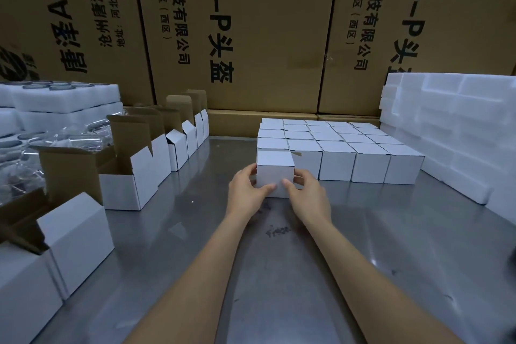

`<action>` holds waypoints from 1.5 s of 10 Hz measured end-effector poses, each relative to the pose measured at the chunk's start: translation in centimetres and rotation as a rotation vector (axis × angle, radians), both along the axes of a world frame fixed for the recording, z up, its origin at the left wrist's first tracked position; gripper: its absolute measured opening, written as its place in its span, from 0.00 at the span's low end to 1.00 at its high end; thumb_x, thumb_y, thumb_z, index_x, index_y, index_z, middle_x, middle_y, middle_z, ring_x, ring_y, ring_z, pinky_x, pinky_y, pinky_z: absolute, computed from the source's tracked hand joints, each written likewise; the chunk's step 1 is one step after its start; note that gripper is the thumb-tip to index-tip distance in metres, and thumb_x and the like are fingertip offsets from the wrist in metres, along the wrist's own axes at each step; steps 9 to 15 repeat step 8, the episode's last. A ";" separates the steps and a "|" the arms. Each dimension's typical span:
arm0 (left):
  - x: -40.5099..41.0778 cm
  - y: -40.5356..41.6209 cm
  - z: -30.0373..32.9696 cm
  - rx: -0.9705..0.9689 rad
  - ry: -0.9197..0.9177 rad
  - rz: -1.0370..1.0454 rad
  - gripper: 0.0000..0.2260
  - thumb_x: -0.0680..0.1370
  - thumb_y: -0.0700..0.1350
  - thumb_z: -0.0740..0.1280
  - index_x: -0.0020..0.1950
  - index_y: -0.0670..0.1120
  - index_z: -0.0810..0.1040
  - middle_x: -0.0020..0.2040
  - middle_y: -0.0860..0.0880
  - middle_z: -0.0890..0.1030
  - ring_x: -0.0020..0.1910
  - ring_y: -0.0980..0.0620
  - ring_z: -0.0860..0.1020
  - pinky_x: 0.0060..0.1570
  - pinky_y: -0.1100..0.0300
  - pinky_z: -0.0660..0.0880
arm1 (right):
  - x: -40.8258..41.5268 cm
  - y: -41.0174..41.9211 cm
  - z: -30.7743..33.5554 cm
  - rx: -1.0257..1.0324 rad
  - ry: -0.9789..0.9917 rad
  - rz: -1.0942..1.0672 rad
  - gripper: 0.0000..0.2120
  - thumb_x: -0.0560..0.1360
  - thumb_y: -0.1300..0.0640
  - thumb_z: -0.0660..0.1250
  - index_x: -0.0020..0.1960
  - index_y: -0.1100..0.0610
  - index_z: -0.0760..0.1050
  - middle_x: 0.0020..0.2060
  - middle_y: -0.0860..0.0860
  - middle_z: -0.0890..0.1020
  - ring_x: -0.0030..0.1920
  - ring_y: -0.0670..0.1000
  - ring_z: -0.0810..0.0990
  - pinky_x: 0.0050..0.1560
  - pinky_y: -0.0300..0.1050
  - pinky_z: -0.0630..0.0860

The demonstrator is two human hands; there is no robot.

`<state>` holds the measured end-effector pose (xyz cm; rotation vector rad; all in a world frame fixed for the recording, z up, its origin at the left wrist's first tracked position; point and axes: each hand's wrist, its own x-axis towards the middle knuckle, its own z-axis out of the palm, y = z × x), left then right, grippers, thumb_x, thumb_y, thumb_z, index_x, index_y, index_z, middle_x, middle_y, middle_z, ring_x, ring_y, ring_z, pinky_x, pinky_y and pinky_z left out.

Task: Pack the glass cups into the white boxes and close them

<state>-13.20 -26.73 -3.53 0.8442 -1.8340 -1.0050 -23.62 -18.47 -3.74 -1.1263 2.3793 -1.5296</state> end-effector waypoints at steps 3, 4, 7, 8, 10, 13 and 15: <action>-0.9 -1.0 -0.7 0.007 -0.041 0.024 0.24 0.73 0.45 0.73 0.68 0.48 0.71 0.63 0.50 0.77 0.58 0.53 0.76 0.50 0.63 0.71 | -0.5 -0.8 0.0 0.070 0.019 -0.042 0.18 0.78 0.44 0.62 0.65 0.49 0.73 0.59 0.45 0.80 0.61 0.51 0.76 0.55 0.48 0.71; -0.7 -0.6 -0.7 0.012 -0.056 0.029 0.26 0.73 0.45 0.73 0.69 0.47 0.69 0.65 0.49 0.76 0.62 0.51 0.74 0.56 0.60 0.72 | 0.0 -0.3 0.3 0.058 0.002 -0.036 0.18 0.78 0.45 0.62 0.66 0.50 0.72 0.60 0.46 0.80 0.62 0.52 0.76 0.58 0.49 0.71; 2.6 3.7 -0.7 0.003 -0.019 0.049 0.17 0.76 0.39 0.69 0.64 0.45 0.75 0.63 0.48 0.77 0.62 0.51 0.74 0.59 0.62 0.69 | 2.3 3.8 0.7 -0.060 -0.110 -0.034 0.11 0.79 0.54 0.60 0.59 0.54 0.76 0.56 0.49 0.81 0.58 0.51 0.78 0.55 0.45 0.71; 4.1 5.7 -0.9 -0.035 -0.022 0.059 0.13 0.75 0.38 0.69 0.60 0.45 0.78 0.60 0.49 0.78 0.57 0.53 0.76 0.55 0.67 0.68 | 3.2 5.7 0.4 -0.076 -0.112 -0.024 0.09 0.78 0.55 0.60 0.56 0.52 0.77 0.53 0.49 0.83 0.56 0.51 0.79 0.56 0.46 0.73; 4.1 5.7 -0.9 -0.035 -0.022 0.059 0.13 0.75 0.38 0.69 0.60 0.45 0.78 0.60 0.49 0.78 0.57 0.53 0.76 0.55 0.67 0.68 | 3.2 5.7 0.4 -0.076 -0.112 -0.024 0.09 0.78 0.55 0.60 0.56 0.52 0.77 0.53 0.49 0.83 0.56 0.51 0.79 0.56 0.46 0.73; 4.1 5.7 -0.9 -0.035 -0.022 0.059 0.13 0.75 0.38 0.69 0.60 0.45 0.78 0.60 0.49 0.78 0.57 0.53 0.76 0.55 0.67 0.68 | 3.2 5.7 0.4 -0.076 -0.112 -0.024 0.09 0.78 0.55 0.60 0.56 0.52 0.77 0.53 0.49 0.83 0.56 0.51 0.79 0.56 0.46 0.73; 4.1 5.7 -0.9 -0.035 -0.022 0.059 0.13 0.75 0.38 0.69 0.60 0.45 0.78 0.60 0.49 0.78 0.57 0.53 0.76 0.55 0.67 0.68 | 3.2 5.7 0.4 -0.076 -0.112 -0.024 0.09 0.78 0.55 0.60 0.56 0.52 0.77 0.53 0.49 0.83 0.56 0.51 0.79 0.56 0.46 0.73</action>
